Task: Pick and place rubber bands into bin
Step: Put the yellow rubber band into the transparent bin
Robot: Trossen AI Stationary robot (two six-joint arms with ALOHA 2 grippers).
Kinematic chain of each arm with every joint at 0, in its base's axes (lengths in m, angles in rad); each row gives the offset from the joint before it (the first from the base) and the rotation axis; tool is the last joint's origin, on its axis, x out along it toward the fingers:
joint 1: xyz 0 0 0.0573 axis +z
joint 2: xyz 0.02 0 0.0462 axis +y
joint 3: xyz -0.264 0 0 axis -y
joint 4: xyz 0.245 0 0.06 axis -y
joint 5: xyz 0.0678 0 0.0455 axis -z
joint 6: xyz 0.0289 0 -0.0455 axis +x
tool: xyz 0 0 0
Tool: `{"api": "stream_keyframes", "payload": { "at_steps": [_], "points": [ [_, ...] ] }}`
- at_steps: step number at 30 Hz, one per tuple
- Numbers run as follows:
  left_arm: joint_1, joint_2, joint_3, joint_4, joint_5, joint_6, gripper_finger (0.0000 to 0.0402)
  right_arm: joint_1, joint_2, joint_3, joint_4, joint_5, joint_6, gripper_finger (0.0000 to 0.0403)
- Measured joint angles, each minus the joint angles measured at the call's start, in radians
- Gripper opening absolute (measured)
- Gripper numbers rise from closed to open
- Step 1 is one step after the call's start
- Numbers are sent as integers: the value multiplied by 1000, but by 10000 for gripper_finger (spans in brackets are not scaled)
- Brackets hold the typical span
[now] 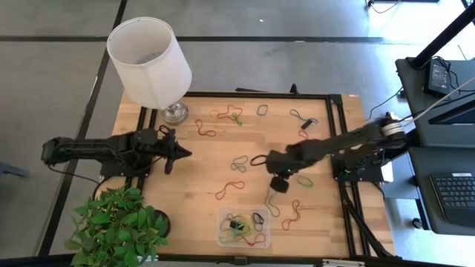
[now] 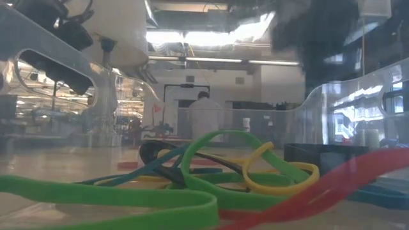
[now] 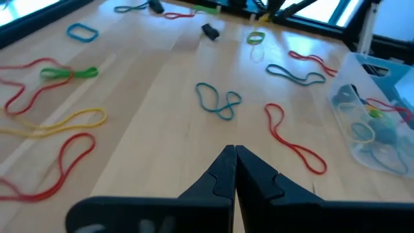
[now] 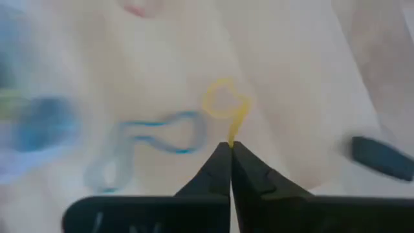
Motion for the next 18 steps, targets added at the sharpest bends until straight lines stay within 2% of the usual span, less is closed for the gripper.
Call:
{"api": "stream_keyframes", "payload": {
  "at_steps": [4, 8, 10, 15, 18],
  "points": [
    [-25, 3, 4, -1, -8, 26, 1, 132, -57, 120, -58, 128, 144, 2],
    [-44, 7, 4, -1, -8, 26, 3, 238, 13, 310, -79, 257, 237, 1],
    [-54, 7, 4, -1, -8, 26, 2, 274, 85, 429, -100, 292, 263, 1],
    [-80, 7, 4, -8, -8, 30, 3, 310, 336, 763, -189, 296, 281, 0],
    [-92, 7, 5, -21, -8, 53, 2, 312, 491, 964, -243, 238, 287, 0]
  ]
}}
